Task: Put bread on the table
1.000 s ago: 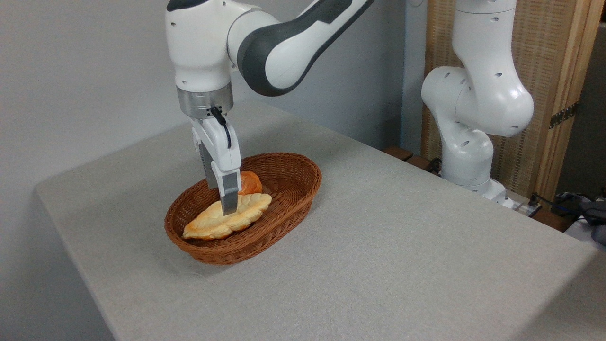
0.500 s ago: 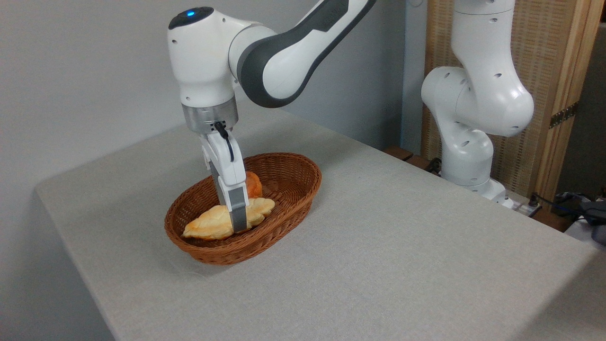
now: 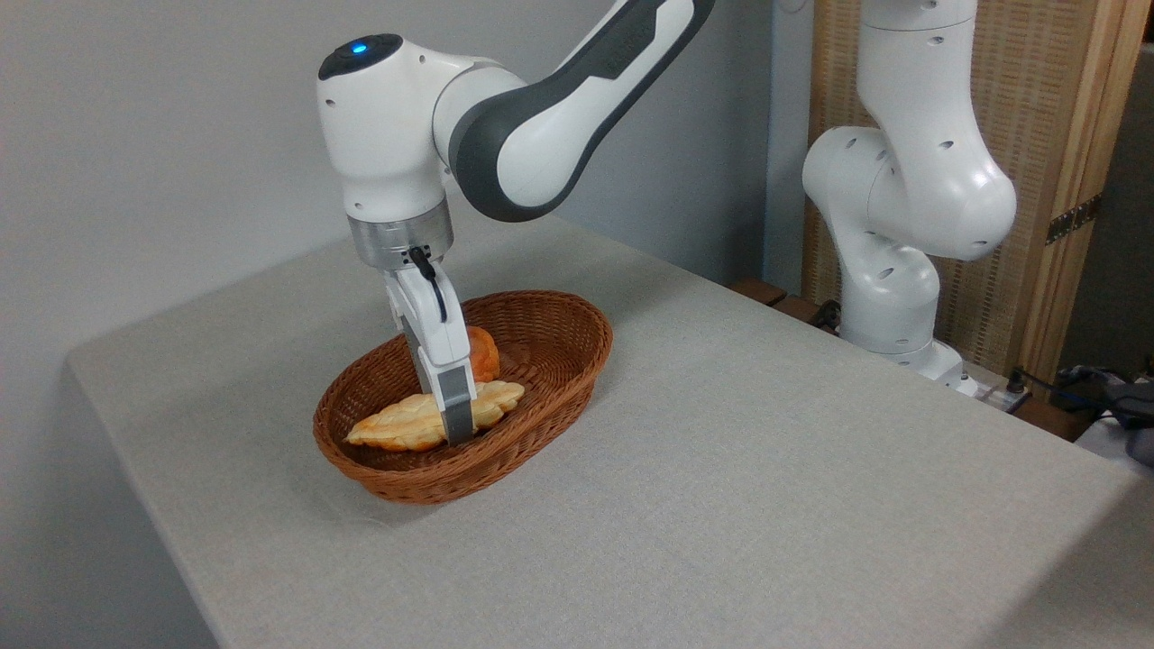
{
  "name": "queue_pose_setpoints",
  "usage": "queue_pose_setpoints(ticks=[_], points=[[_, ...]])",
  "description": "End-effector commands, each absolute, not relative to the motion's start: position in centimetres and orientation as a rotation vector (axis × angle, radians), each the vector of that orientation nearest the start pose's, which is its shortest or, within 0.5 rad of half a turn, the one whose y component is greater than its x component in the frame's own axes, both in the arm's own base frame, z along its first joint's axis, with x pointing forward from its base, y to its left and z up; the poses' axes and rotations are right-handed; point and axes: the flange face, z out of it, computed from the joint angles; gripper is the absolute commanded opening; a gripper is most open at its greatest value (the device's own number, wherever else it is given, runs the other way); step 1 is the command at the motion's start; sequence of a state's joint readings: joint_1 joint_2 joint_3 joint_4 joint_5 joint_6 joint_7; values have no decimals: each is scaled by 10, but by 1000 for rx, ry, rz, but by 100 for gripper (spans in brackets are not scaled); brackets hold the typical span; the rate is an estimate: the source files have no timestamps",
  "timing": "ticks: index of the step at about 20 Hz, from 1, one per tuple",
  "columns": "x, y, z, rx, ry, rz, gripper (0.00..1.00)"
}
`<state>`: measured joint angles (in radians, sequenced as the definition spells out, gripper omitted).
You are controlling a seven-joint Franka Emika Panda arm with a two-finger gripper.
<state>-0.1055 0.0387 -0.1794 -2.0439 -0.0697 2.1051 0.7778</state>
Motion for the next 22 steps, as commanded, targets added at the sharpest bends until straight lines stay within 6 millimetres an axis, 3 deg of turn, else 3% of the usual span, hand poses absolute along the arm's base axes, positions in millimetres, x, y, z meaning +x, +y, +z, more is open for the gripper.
queue_pose_setpoints(ticks=[1, 14, 22], points=[[537, -159, 422, -2802, 1565, -85, 27], [536, -162, 419, -2805, 1572, -77, 26], [537, -164, 442, -2859, 1558, -131, 10]])
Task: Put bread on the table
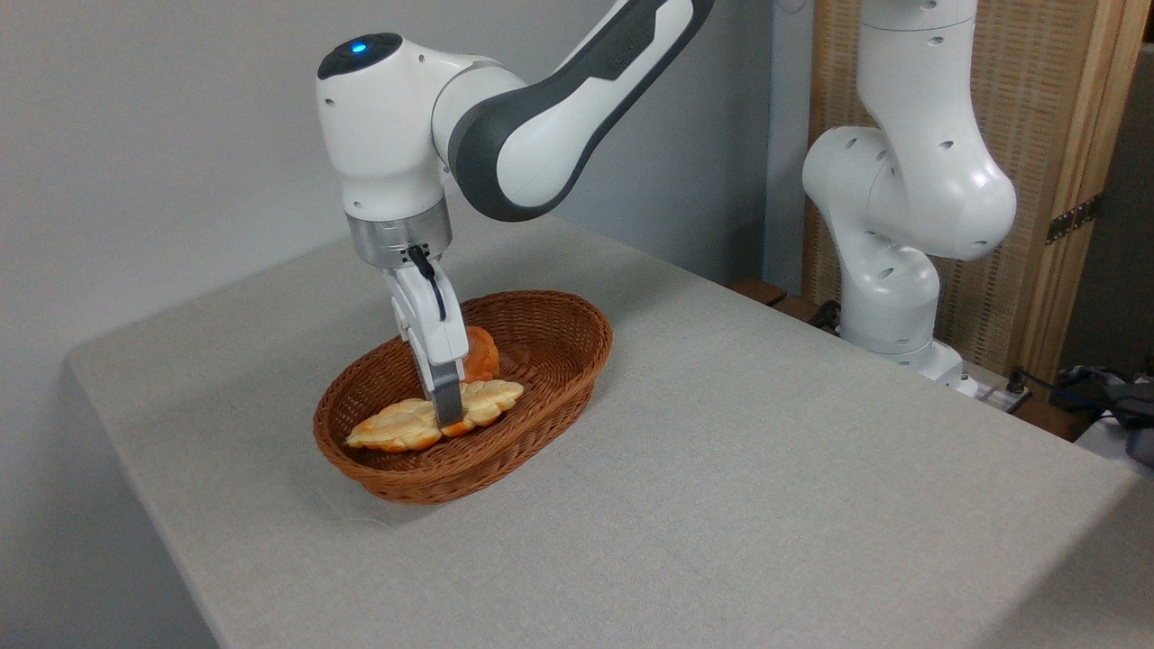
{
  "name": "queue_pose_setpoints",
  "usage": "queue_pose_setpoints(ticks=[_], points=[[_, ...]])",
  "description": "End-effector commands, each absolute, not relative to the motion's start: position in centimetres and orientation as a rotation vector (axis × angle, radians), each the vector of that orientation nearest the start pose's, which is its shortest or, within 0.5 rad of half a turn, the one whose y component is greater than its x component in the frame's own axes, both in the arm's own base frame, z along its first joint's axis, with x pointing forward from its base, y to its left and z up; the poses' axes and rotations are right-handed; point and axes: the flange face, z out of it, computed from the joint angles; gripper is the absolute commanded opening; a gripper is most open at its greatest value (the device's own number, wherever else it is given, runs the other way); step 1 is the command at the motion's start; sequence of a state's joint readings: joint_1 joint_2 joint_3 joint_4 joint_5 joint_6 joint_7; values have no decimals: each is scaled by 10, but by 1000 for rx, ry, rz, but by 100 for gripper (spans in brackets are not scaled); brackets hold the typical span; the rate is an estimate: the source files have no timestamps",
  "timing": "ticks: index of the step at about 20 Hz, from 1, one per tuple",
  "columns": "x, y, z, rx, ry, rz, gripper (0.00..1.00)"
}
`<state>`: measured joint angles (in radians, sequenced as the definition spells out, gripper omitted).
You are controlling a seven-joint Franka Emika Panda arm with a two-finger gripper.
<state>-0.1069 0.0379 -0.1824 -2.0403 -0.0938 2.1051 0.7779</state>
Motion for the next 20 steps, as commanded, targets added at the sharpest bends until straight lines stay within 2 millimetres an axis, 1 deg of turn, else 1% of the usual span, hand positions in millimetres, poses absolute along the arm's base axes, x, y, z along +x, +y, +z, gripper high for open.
queue_pose_setpoints(ticks=[1, 2, 5, 6, 8, 10, 11, 12, 13, 14, 15, 16, 18, 19, 20], points=[[537, -165, 447, -2859, 1567, -121, 10], [536, -165, 454, -2863, 1577, -80, 10], [531, -154, 478, -2870, 1619, 80, 9], [532, -149, 485, -2871, 1626, 94, 9], [536, -135, 494, -2883, 1610, 94, 9], [542, -125, 512, -2895, 1585, 64, 10], [548, -112, 524, -2910, 1548, 24, 10], [552, -100, 530, -2918, 1520, 0, 12], [553, -89, 534, -2922, 1503, -15, 16], [552, -82, 541, -2912, 1506, -34, 24], [553, -70, 541, -2896, 1506, -30, 36], [555, -55, 541, -2866, 1509, -17, 52], [556, -36, 540, -2806, 1516, 15, 82], [557, -26, 540, -2788, 1493, 35, 94], [557, -22, 540, -2766, 1485, 52, 100]])
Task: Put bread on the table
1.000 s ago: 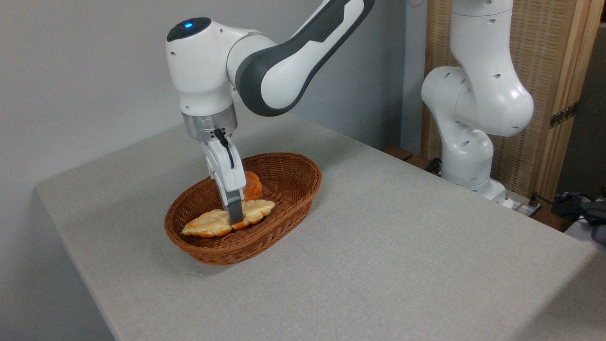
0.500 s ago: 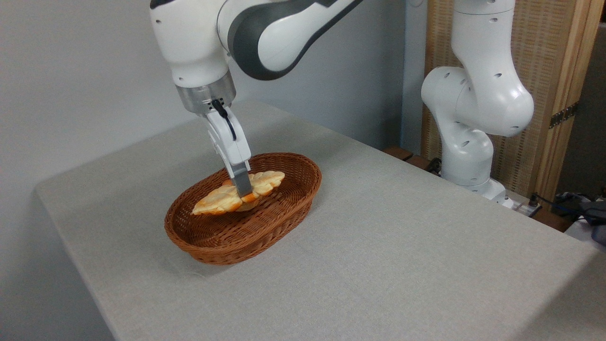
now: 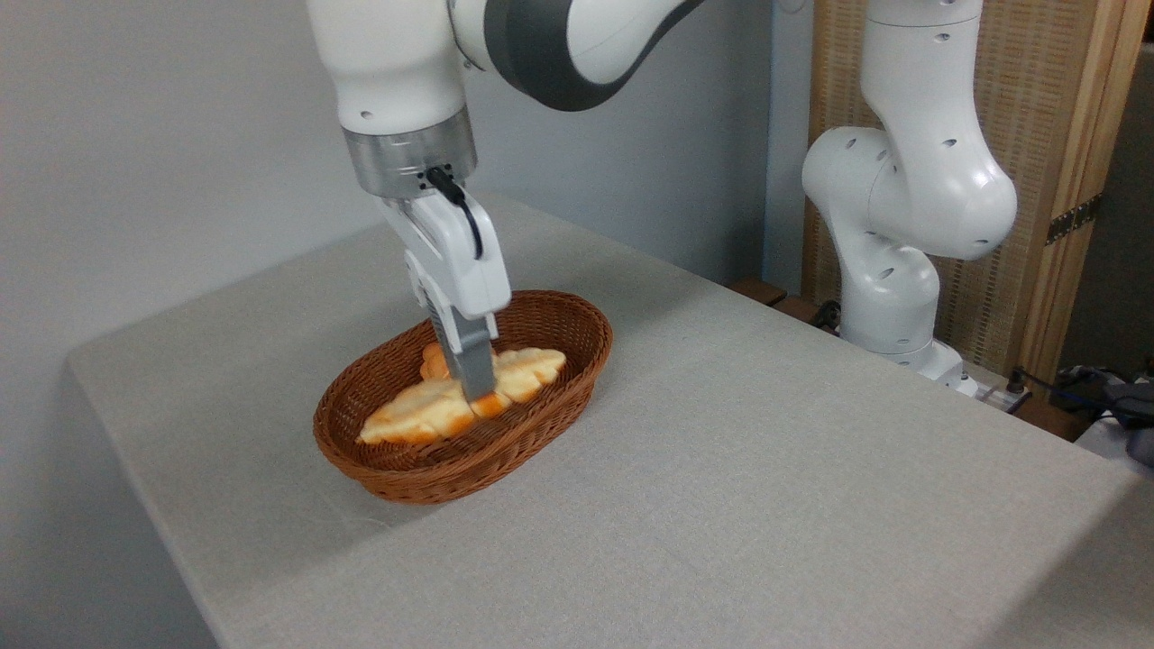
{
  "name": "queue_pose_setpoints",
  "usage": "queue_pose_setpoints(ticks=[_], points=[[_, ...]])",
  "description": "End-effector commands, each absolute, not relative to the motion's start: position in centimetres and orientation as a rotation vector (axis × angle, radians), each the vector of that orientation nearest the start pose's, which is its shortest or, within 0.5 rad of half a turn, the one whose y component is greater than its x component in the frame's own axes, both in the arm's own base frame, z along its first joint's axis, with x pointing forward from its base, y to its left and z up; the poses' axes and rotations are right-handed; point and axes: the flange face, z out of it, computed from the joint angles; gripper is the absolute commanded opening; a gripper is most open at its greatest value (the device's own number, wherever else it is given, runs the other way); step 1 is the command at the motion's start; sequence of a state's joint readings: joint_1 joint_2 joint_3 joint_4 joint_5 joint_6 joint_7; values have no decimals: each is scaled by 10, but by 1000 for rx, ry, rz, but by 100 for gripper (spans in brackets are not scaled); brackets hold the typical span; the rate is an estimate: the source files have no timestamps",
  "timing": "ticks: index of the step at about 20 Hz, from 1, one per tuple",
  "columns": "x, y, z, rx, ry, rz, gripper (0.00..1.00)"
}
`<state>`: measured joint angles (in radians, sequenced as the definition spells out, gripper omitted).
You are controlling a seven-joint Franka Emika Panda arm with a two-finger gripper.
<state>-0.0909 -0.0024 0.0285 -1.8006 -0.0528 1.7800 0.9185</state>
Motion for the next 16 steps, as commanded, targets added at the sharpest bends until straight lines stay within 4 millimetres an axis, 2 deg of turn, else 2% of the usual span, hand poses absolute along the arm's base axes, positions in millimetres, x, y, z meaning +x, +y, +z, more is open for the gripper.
queue_pose_setpoints(ticks=[1, 4, 16], points=[[557, -19, 540, -2761, 1474, 59, 100], [557, -3, 543, -2787, 1432, 50, 100], [558, 0, 546, -2803, 1424, 25, 100]])
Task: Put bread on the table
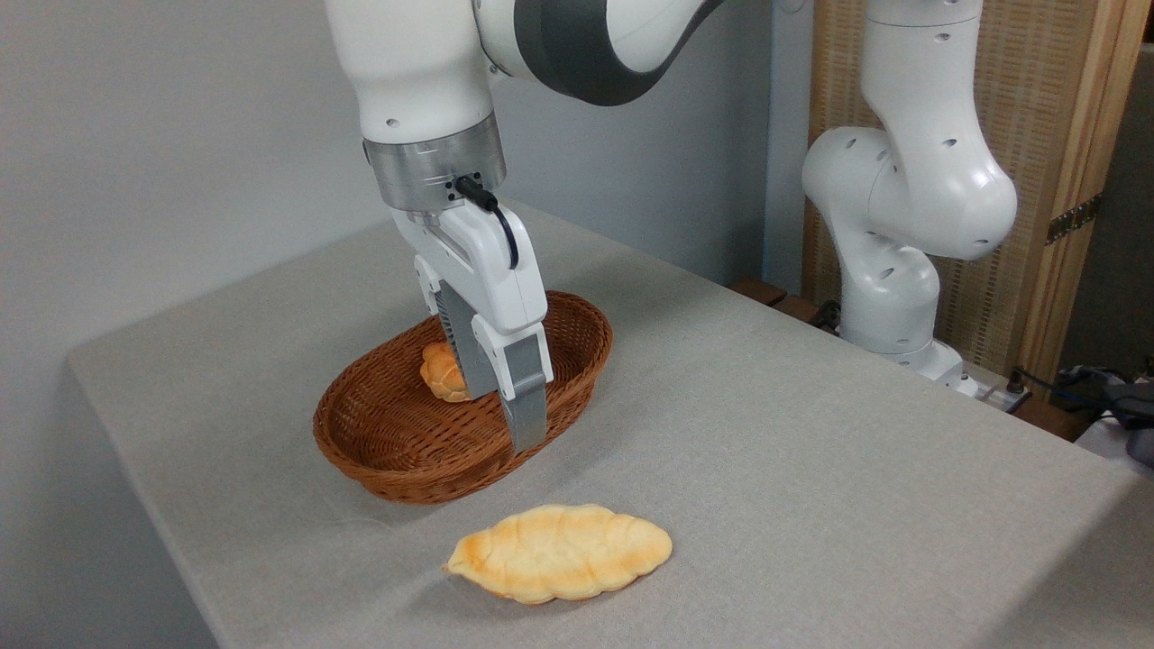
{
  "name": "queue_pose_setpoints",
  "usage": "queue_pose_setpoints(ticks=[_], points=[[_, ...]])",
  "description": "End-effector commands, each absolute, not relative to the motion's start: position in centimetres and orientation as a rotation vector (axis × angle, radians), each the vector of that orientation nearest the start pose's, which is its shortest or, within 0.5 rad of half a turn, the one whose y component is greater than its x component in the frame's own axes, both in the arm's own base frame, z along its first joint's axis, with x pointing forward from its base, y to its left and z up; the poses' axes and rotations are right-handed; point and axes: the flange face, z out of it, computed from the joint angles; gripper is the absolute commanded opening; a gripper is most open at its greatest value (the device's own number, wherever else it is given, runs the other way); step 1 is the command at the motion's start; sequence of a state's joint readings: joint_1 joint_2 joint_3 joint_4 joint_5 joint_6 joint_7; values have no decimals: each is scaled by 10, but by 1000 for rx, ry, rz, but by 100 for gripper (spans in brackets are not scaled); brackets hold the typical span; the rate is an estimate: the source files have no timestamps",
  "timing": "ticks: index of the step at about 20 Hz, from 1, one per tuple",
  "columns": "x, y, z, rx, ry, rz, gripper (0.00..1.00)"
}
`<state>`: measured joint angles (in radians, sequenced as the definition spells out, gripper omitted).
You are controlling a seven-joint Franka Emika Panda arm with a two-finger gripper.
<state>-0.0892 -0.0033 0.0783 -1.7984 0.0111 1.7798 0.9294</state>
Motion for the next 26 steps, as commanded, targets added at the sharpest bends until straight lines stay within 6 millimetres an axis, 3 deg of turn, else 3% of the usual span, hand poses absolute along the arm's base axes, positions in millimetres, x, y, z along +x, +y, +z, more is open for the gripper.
queue_pose_setpoints(ticks=[1, 4, 7, 10, 13, 16, 18, 26], points=[[559, 8, 555, -2831, 1400, -19, 100], [563, 20, 575, -2943, 1340, -165, 100], [566, 14, 597, -2994, 1272, -258, 100], [566, 5, 598, -3108, 989, -233, 100], [563, -20, 597, -3102, 960, -175, 100], [561, -58, 604, -3048, 951, -150, 100], [558, -67, 597, -3011, 986, -57, 100], [558, -66, 599, -2997, 987, -47, 100]])
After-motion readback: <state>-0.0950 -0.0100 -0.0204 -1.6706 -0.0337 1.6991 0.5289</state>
